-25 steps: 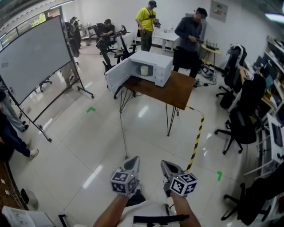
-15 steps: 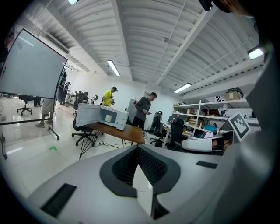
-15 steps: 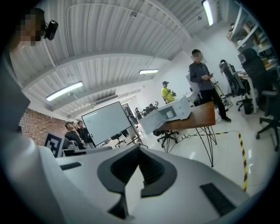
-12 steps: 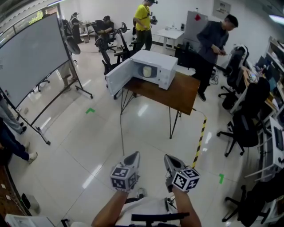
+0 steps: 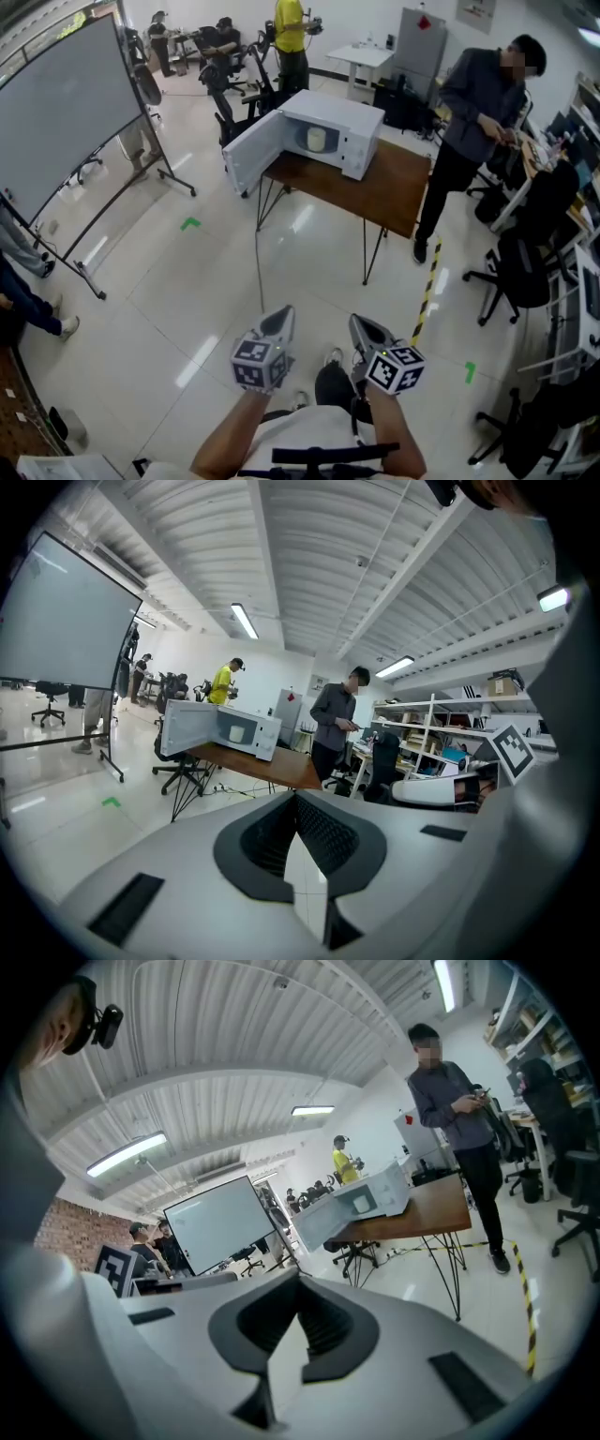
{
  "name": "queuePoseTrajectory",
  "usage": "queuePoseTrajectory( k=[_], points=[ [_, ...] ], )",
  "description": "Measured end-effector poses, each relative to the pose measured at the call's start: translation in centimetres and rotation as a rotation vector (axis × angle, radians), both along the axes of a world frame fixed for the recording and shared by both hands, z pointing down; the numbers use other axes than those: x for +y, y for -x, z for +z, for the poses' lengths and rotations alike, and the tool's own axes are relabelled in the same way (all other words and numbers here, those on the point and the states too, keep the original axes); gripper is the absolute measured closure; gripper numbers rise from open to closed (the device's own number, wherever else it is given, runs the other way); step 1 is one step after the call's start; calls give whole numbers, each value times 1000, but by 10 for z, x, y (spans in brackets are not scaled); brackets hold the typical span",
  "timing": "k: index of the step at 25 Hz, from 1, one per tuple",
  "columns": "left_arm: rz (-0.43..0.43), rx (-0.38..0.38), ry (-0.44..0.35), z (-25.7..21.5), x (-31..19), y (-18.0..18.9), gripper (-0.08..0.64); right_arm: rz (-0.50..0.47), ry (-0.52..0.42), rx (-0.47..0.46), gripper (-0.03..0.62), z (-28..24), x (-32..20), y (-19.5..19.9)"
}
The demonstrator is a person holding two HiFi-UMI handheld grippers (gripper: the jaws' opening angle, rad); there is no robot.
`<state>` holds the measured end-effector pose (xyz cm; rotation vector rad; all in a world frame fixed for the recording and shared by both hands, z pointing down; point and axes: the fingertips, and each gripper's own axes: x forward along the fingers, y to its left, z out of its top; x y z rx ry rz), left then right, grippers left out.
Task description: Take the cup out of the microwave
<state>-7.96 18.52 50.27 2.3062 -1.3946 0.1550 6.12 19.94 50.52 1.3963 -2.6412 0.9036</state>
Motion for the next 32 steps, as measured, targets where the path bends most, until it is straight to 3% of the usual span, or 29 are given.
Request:
queuePoseTrajectory(
  k=[15,32],
  points=[
    [-27,4,15,8,-114,0,560,-81,8,-23,580,7,-123,22],
    [-27,-38,-9,-7,-289,-28,560,-84,-20,-69,580,-4,-307,-3]
  ],
)
